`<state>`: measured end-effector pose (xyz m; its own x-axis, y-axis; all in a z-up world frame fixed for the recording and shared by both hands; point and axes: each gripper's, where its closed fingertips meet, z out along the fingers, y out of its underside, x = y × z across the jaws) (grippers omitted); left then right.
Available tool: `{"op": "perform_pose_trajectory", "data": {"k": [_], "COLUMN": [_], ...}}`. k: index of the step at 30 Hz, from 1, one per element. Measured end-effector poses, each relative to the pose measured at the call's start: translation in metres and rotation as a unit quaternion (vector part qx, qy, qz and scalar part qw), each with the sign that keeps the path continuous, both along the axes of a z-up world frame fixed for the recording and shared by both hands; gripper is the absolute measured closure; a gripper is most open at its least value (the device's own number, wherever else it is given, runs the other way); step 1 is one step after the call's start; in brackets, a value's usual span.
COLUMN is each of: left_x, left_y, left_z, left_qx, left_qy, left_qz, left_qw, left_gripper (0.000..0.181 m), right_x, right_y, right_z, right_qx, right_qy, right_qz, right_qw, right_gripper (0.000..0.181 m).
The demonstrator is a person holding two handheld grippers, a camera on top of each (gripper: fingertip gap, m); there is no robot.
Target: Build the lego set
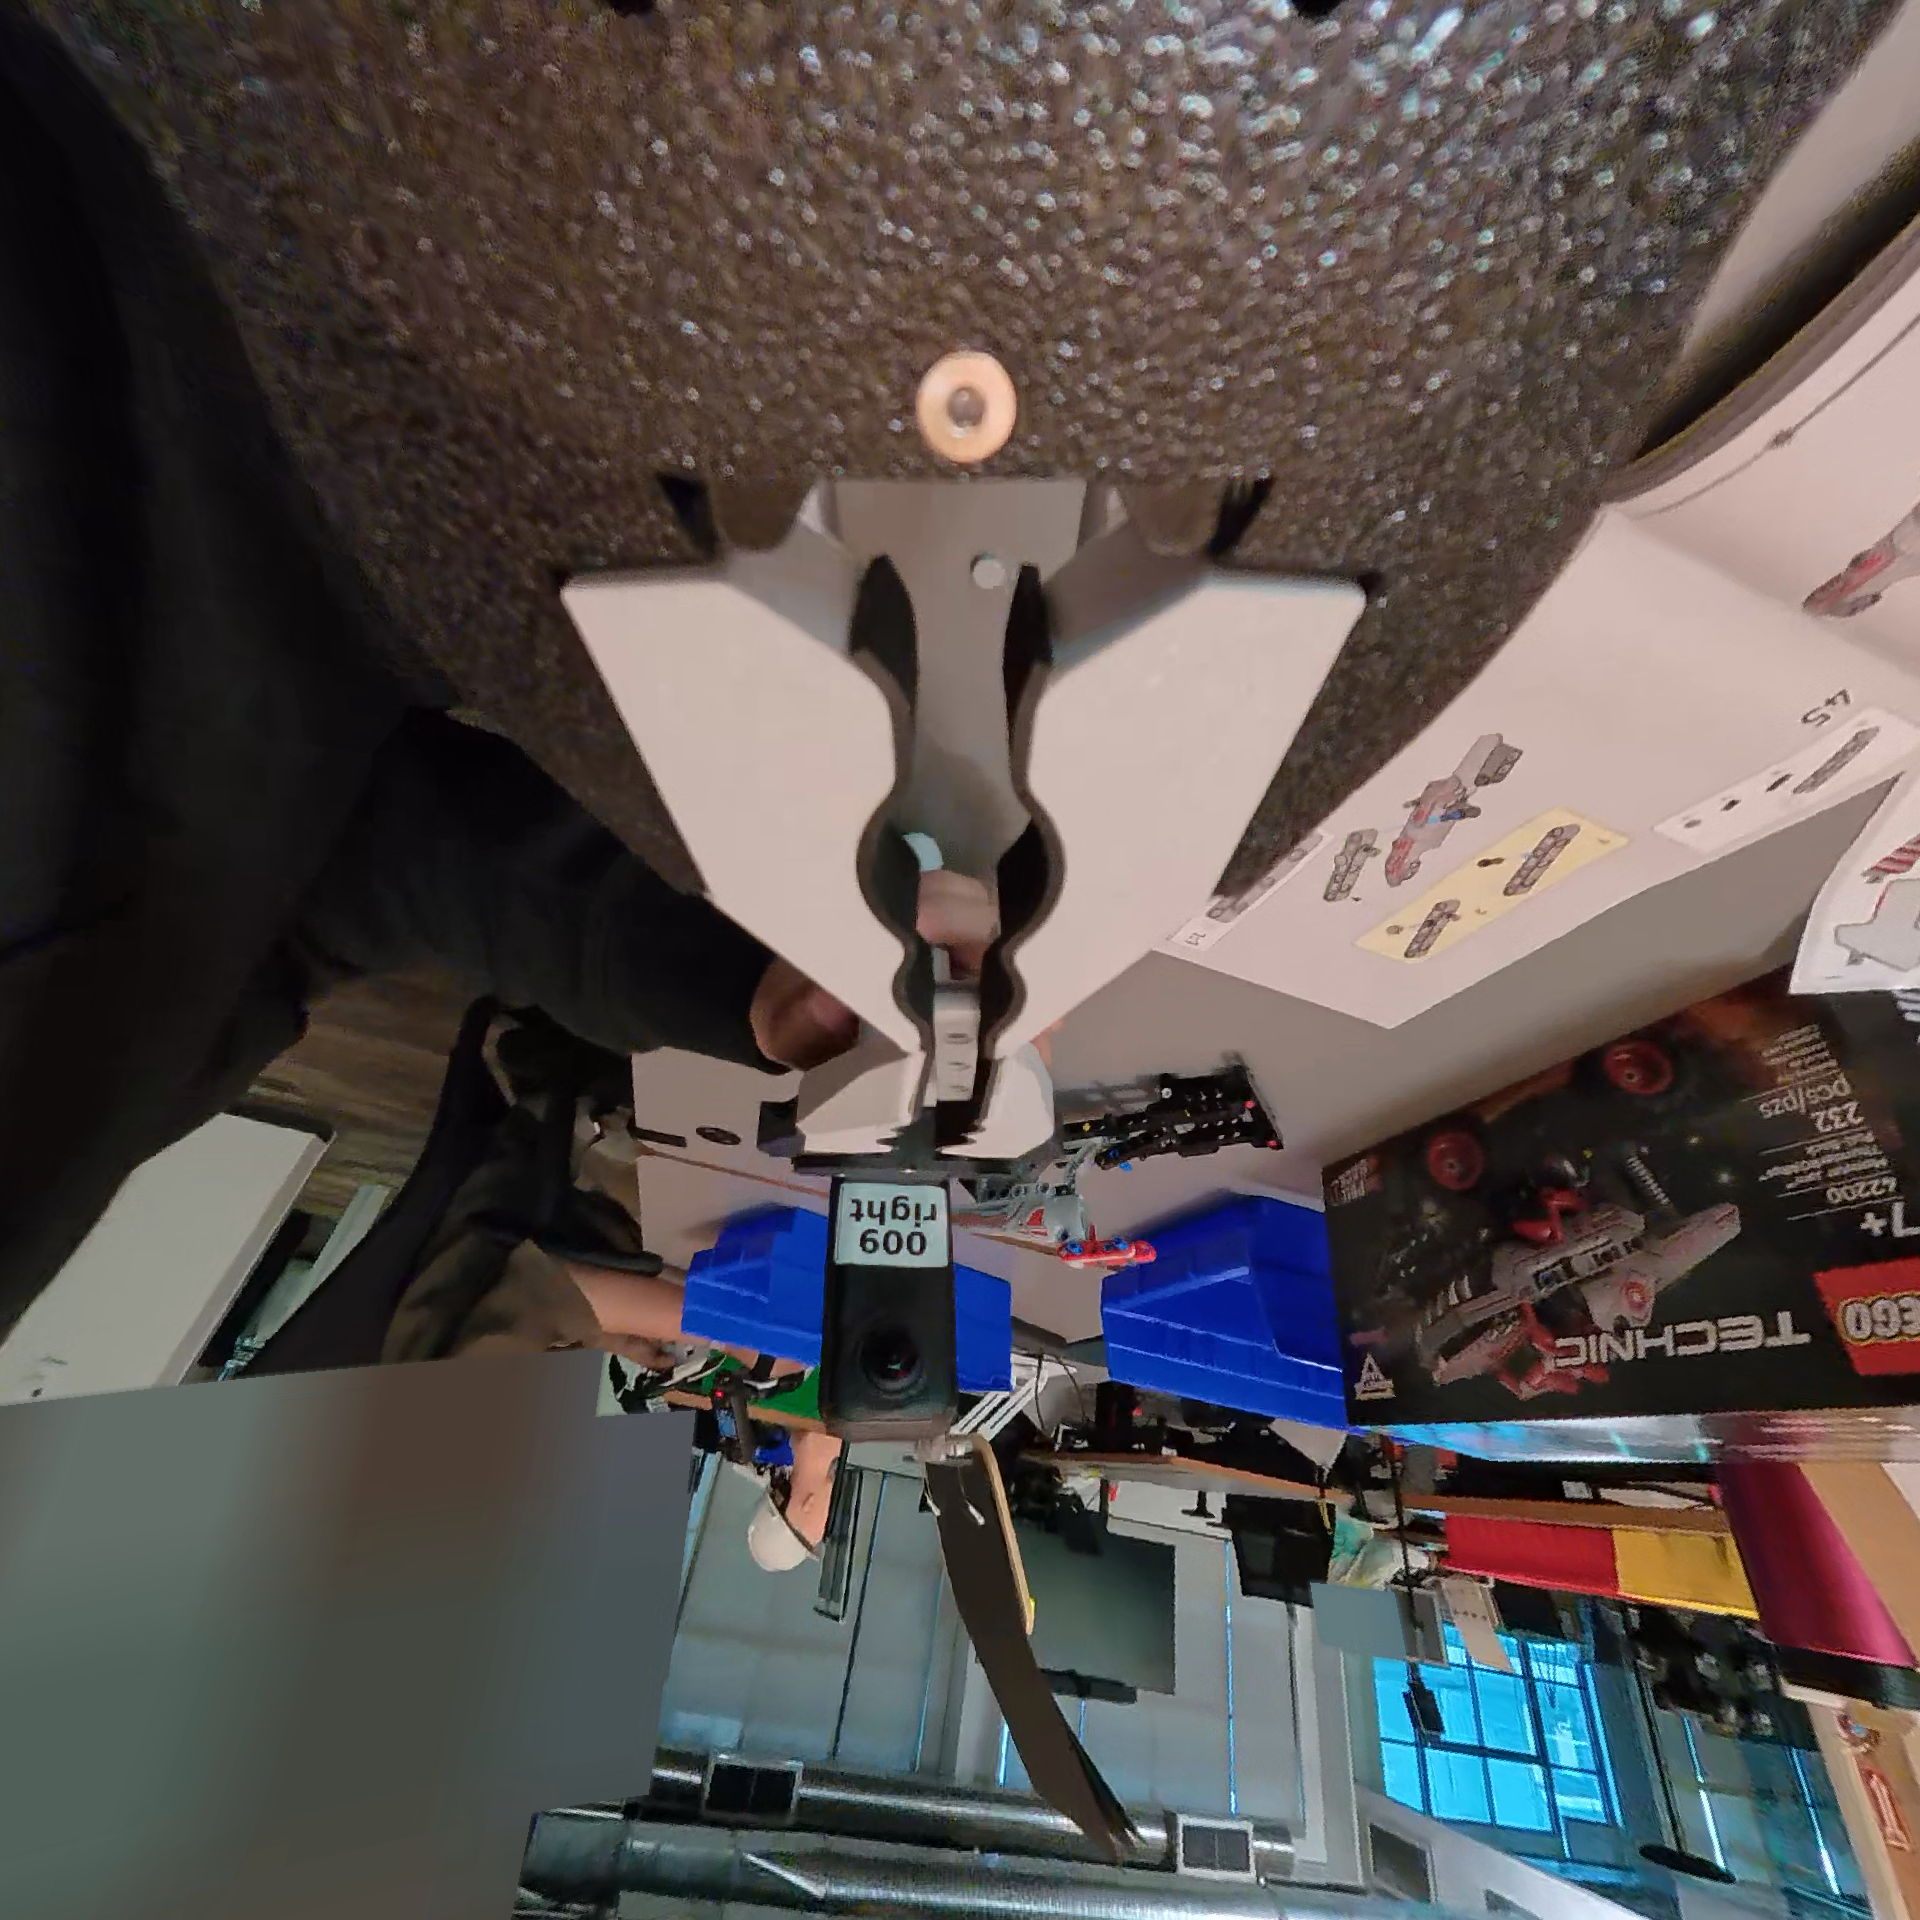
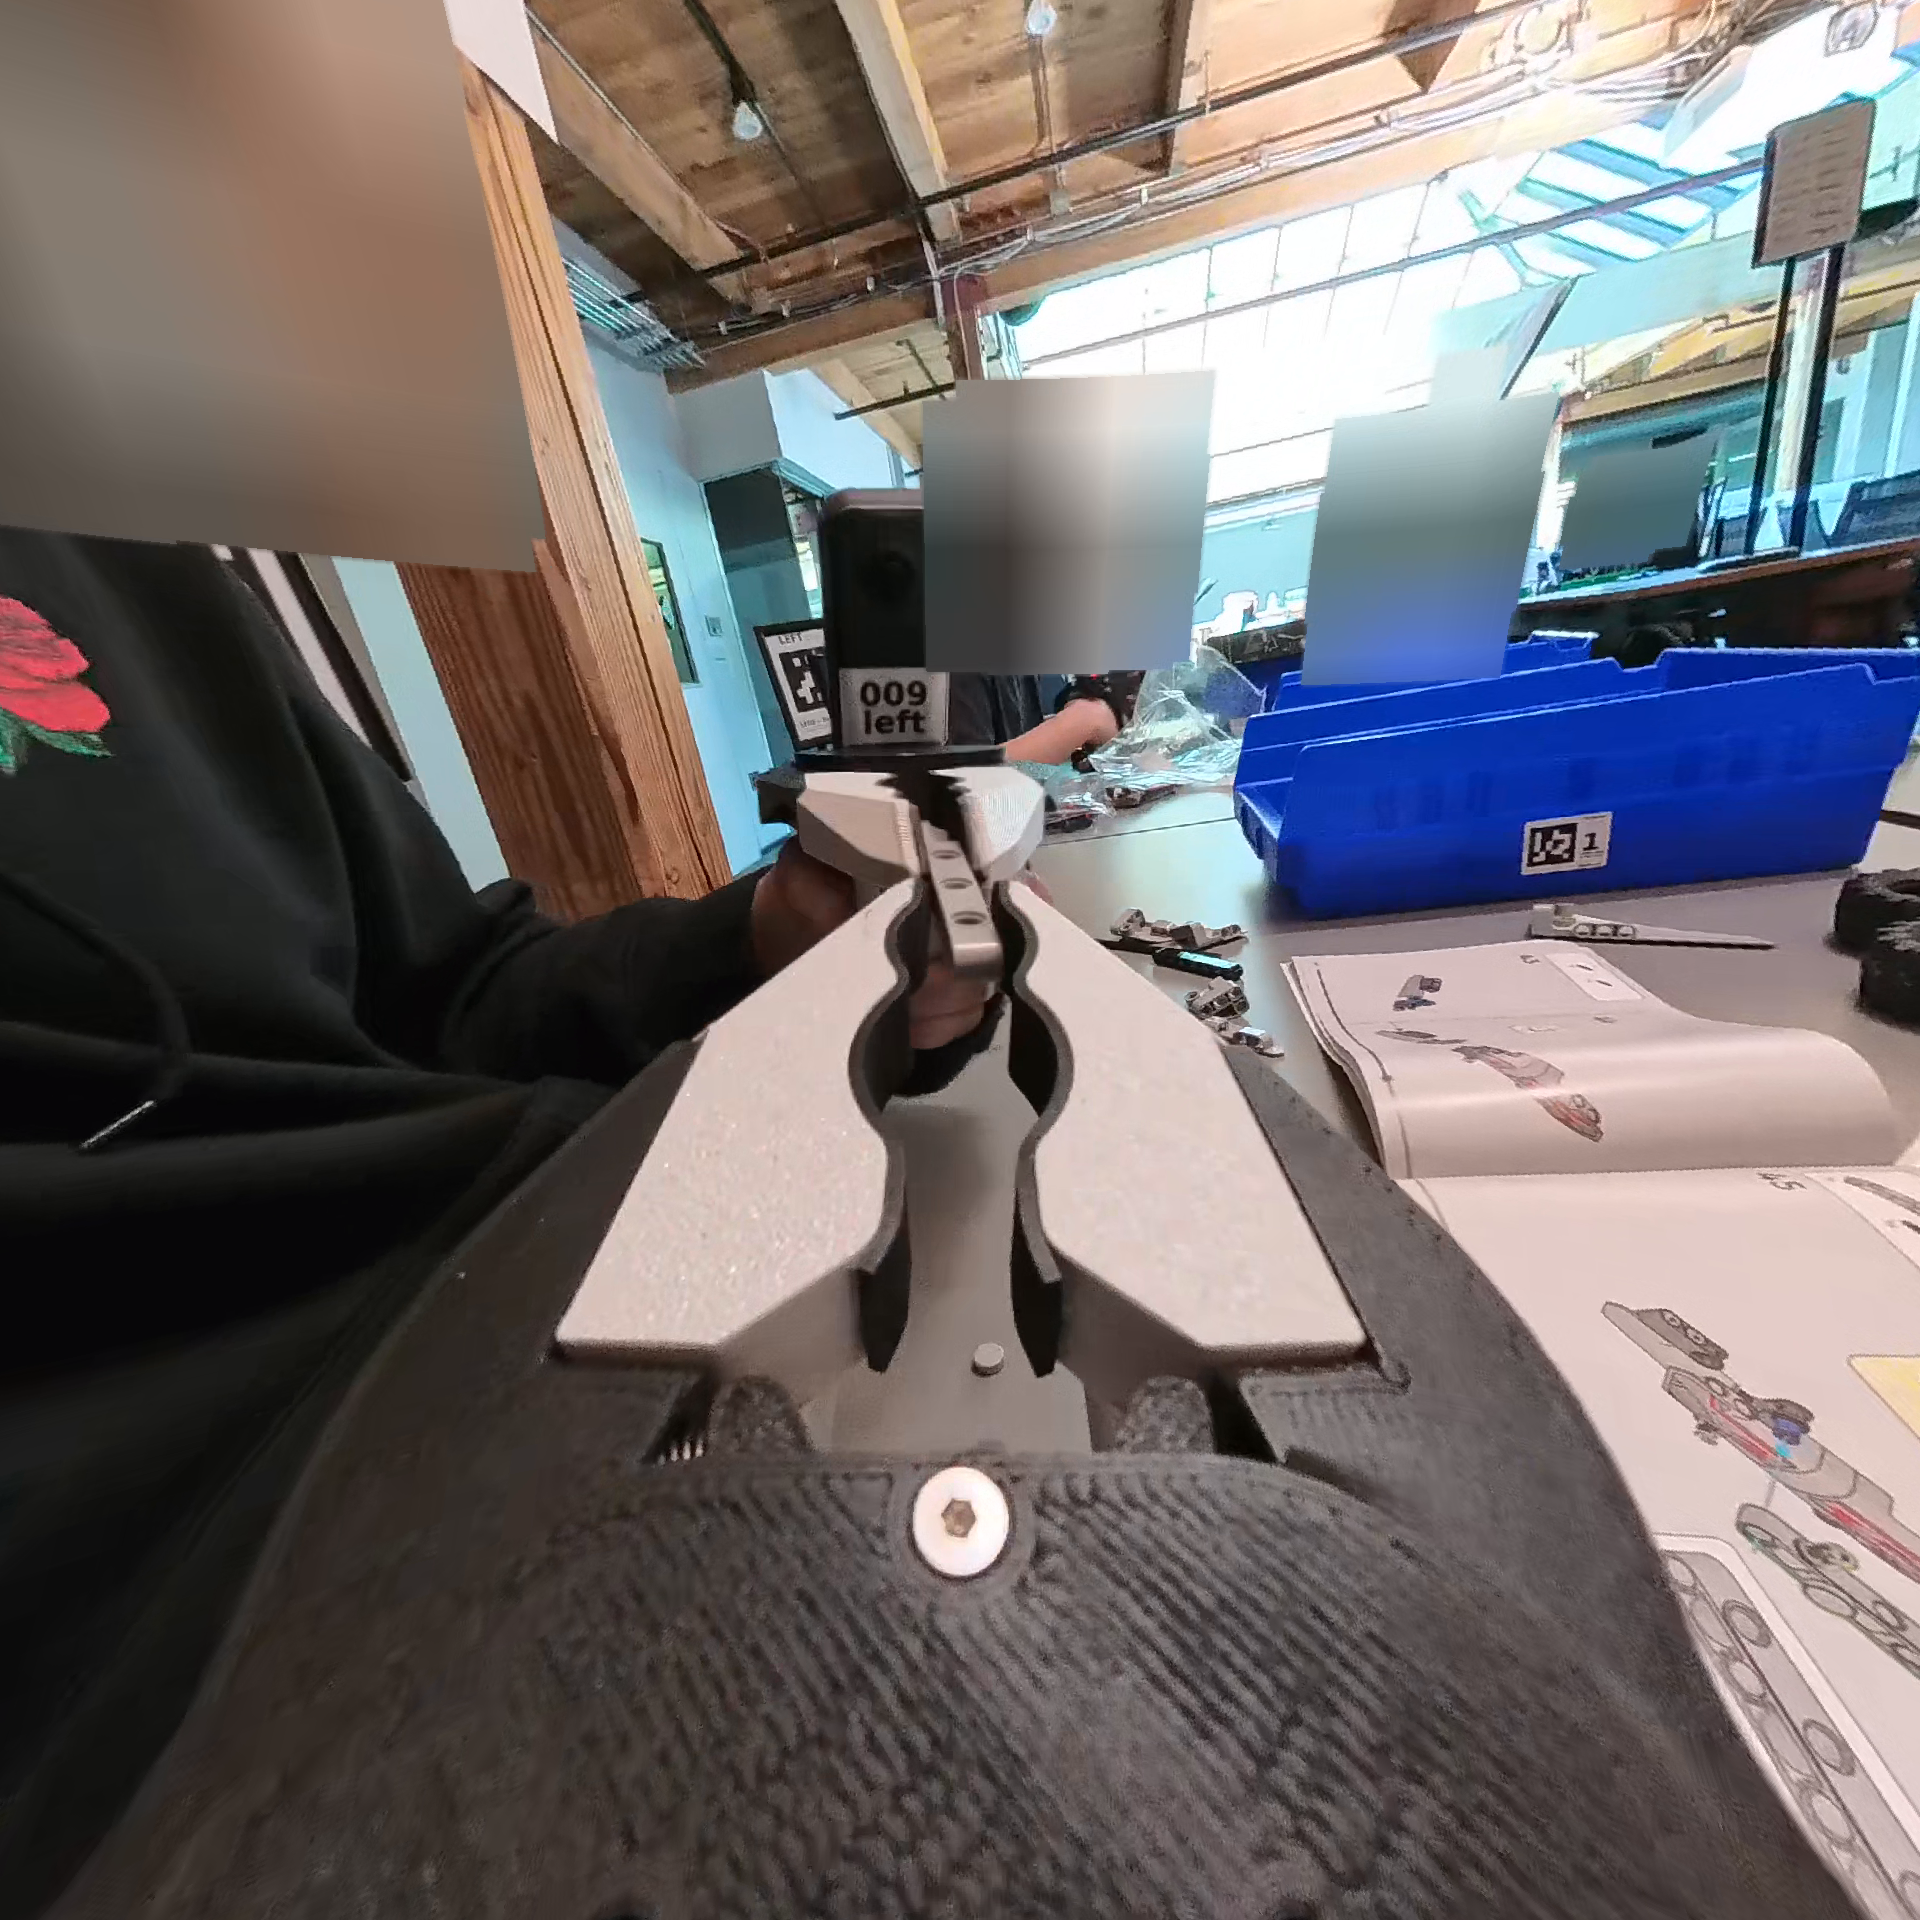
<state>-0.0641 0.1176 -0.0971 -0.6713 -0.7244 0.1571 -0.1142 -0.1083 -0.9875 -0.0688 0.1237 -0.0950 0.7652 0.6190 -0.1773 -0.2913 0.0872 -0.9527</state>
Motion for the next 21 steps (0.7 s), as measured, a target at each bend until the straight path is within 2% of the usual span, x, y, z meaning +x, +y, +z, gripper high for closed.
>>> {"op": "perform_pose_trajectory", "data": {"k": [7,12,15,21], "left_x": [0.007,0.008,0.004,0.002], "left_y": [-0.001,0.005,0.01,0.008], "left_z": [0.008,0.001,-0.005,0.007], "left_qx": [-0.038,0.0,0.035,-0.012], "left_qy": [0.003,0.025,0.037,0.029], "left_qz": [0.0,0.026,0.04,0.042], "left_qw": [0.999,0.999,0.998,0.999], "left_gripper": [0.175,0.17,0.163,0.162], "right_x": [0.009,0.01,0.017,0.01], "right_y": [-0.002,-0.001,-0.007,-0.002], "right_z": [0.01,0.008,0.017,0.007], "right_qx": [0.026,0.004,0.016,-0.011], "right_qy": [0.02,0.02,0.072,0.049], "right_qz": [-0.02,-0.017,-0.002,0.006], "right_qw": [0.999,1.0,0.997,0.999], "right_gripper": [0.172,0.174,0.175,0.174]}}
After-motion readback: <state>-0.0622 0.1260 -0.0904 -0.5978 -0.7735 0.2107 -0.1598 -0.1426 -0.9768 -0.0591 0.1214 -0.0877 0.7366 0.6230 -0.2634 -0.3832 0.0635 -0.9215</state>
